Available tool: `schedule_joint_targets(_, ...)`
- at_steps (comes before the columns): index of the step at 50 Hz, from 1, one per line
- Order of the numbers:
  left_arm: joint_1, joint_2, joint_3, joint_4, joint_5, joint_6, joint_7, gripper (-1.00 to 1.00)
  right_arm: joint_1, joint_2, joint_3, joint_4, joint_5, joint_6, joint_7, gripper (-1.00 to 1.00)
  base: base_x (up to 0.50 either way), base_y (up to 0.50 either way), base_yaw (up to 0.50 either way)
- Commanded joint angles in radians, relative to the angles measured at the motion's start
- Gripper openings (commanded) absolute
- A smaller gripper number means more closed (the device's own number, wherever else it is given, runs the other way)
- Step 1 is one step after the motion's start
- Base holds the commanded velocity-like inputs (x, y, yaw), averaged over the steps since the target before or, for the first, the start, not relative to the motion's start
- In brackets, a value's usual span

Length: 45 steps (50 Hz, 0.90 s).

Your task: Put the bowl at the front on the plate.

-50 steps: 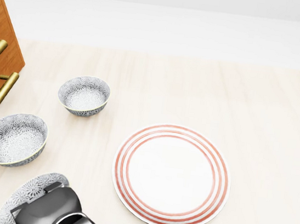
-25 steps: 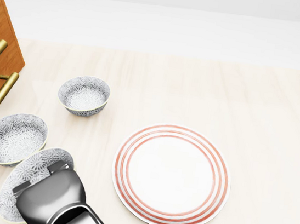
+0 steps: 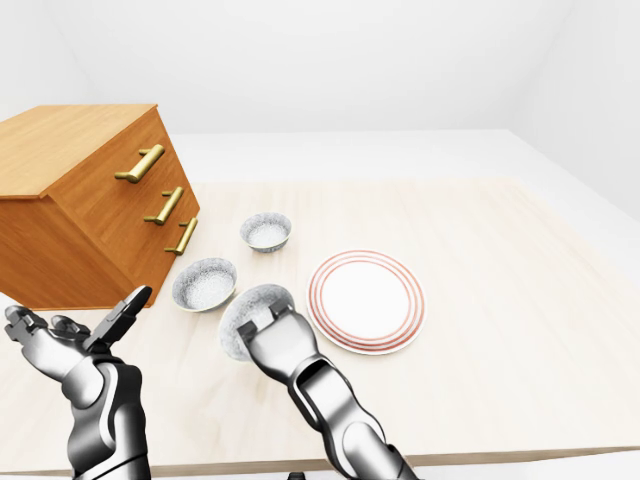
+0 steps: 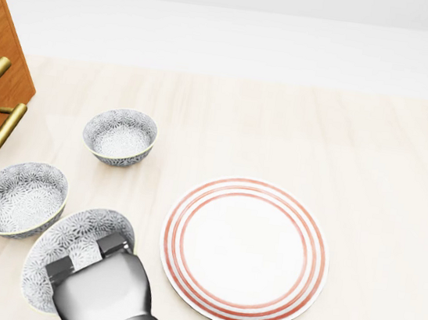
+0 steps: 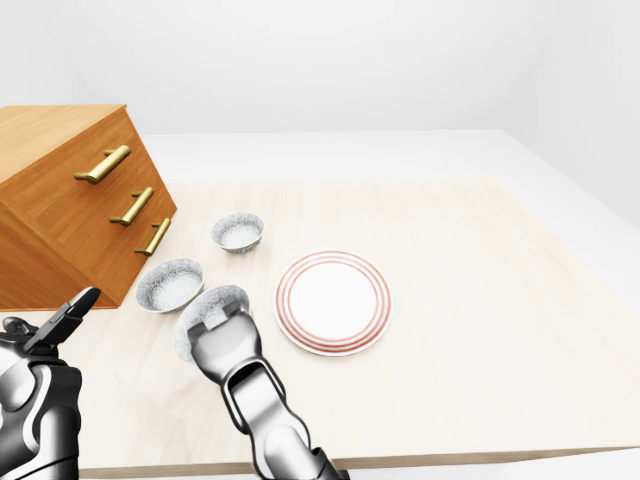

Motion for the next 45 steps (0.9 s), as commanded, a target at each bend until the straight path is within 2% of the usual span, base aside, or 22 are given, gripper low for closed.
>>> schedule_joint_targets(1,0.002,-0.001,0.002,-0.003,-0.003,0.0,0.0,1.0,0.136,-0.111,0.084,-0.19,-0.052,0.043,-0.145,-1.0,0.0,0.0,0.0)
schedule_joint_targets(5,0.002,-0.001,0.001,-0.001,-0.003,0.0,0.0,1.0,0.197,-0.174,0.127,-0.261,-0.026,0.043,-0.25,-1.0,0.0,0.0,0.0)
schedule_joint_targets(8,-0.004,-0.001,-0.003,0.019,0.002,0.0,0.0,1.0,0.243,-0.218,0.168,-0.321,-0.046,0.043,-0.289,-1.0,0.0,0.0,0.0)
schedule_joint_targets(20,0.004,0.0,-0.004,0.0,-0.003,0.0,0.0,1.0,0.313,-0.307,0.227,-0.374,-0.037,0.043,-0.357,-1.0,0.0,0.0,0.0)
schedule_joint_targets(45,0.003,-0.003,-0.001,-0.002,0.001,0.0,0.0,1.0,0.309,-0.31,0.232,-0.374,-0.035,0.043,-0.357,-1.0,0.0,0.0,0.0)
